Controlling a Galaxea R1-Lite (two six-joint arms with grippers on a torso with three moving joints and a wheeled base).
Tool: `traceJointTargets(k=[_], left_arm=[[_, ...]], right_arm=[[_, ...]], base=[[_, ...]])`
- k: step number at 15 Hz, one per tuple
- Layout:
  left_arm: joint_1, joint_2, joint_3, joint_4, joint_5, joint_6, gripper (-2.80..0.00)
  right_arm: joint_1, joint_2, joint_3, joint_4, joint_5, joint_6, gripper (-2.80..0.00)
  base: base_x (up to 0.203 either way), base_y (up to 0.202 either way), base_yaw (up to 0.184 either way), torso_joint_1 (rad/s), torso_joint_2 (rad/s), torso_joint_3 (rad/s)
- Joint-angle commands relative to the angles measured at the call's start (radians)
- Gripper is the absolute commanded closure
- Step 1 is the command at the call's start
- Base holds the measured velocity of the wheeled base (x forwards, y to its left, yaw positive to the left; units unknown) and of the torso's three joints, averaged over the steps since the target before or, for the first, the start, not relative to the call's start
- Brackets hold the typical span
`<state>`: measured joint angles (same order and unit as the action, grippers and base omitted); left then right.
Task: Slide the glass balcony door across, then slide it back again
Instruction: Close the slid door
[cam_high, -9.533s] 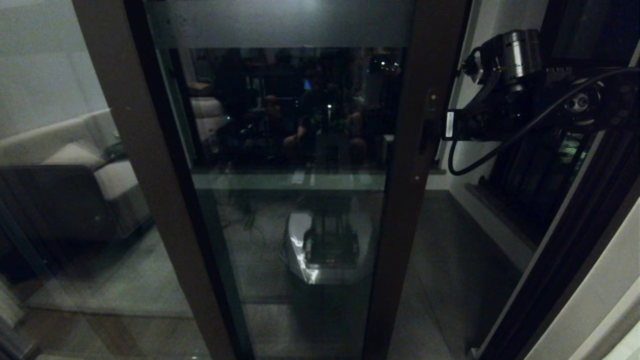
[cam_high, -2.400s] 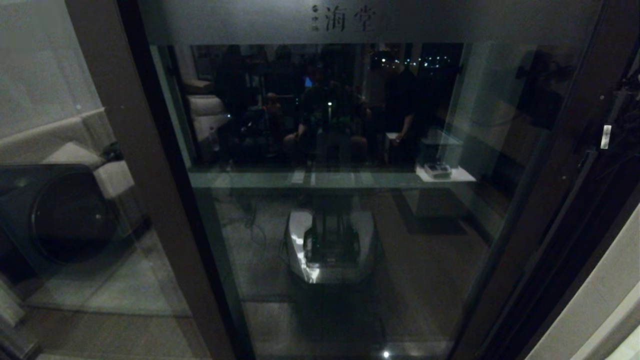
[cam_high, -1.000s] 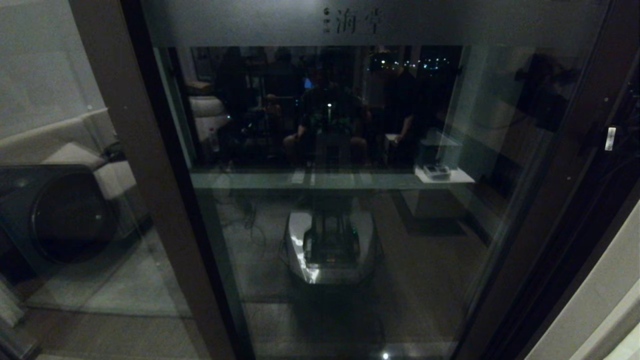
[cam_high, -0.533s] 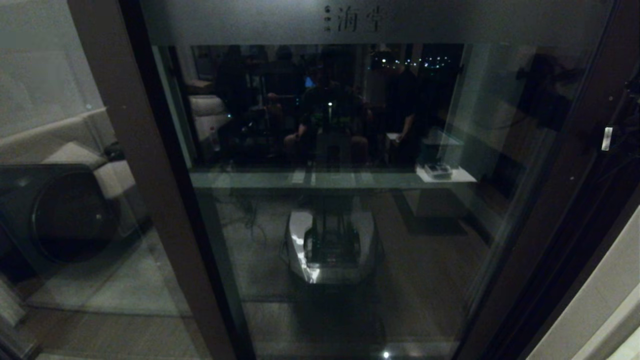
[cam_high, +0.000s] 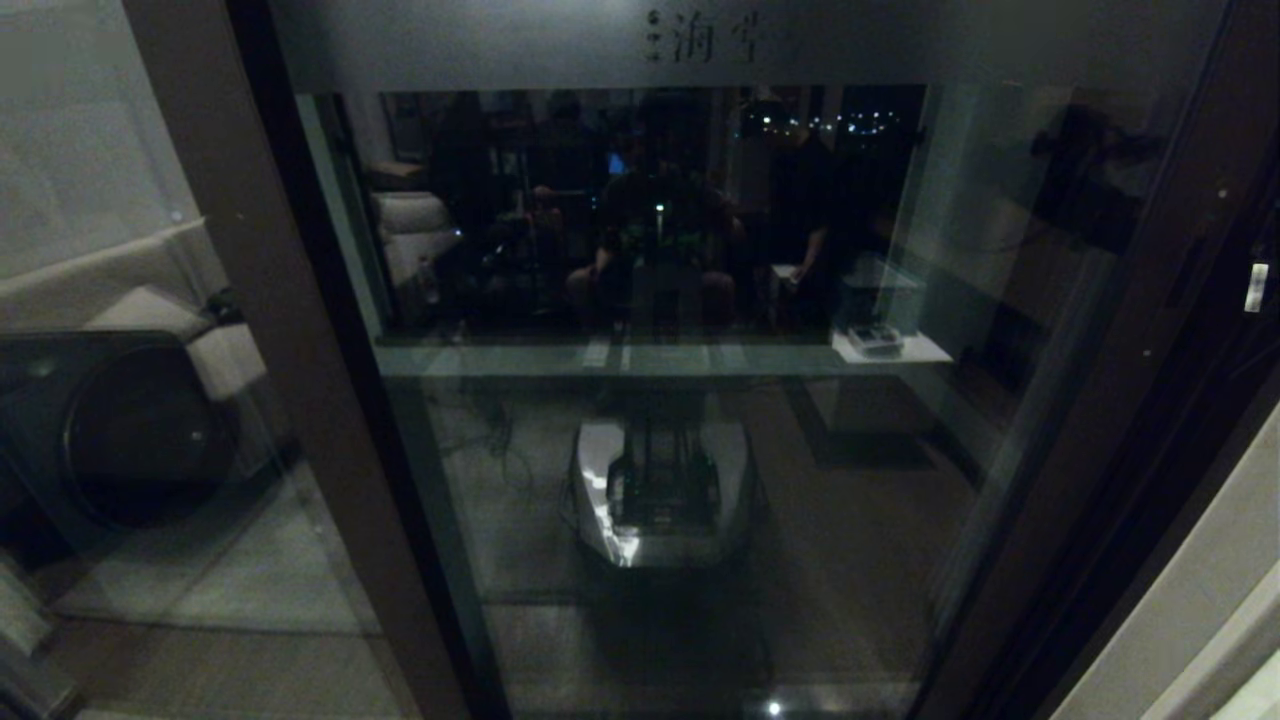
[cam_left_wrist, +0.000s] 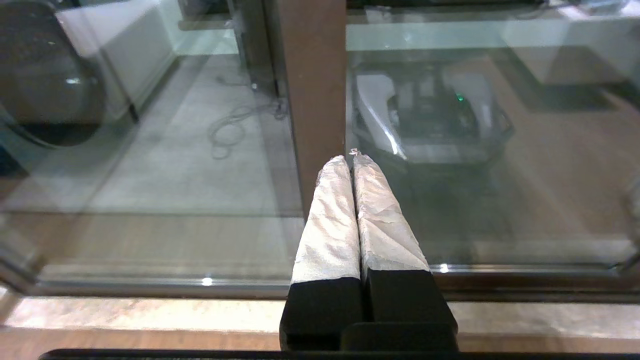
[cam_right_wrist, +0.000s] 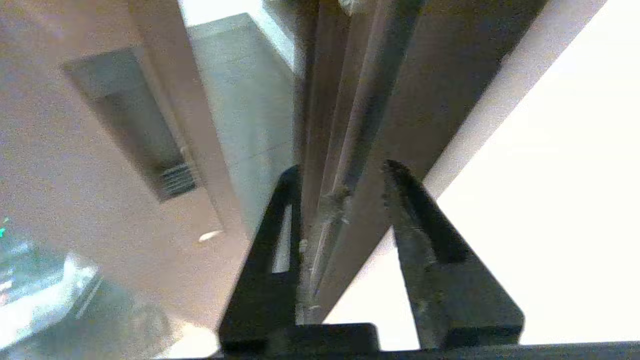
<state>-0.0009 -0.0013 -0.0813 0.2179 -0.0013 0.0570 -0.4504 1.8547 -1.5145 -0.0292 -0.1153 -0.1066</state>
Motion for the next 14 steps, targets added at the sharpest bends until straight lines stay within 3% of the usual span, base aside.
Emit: traceJointTargets(k=[1,8,14], left_arm=[[-0.001,0.001,0.0,0.001,0.0,0.0,0.0],[-0.001,0.001,0.0,0.001,0.0,0.0,0.0],[-0.001,0.001,0.0,0.001,0.0,0.0,0.0]], right_arm=[[0.001,-0.032,0.012,-0.001,0.006,-0.001,0.0],[0.009,-0.088,0.034,0.002,0.013,0.004,0.0],[0.139,-0.272,0.141,0.032,-0.009,0.016,0.0]], base=[[0.0,0.0,0.0,0.0,0.0,0.0],[0.0,0.0,0.0,0.0,0.0,0.0],[0.0,0.0,0.0,0.0,0.0,0.0]])
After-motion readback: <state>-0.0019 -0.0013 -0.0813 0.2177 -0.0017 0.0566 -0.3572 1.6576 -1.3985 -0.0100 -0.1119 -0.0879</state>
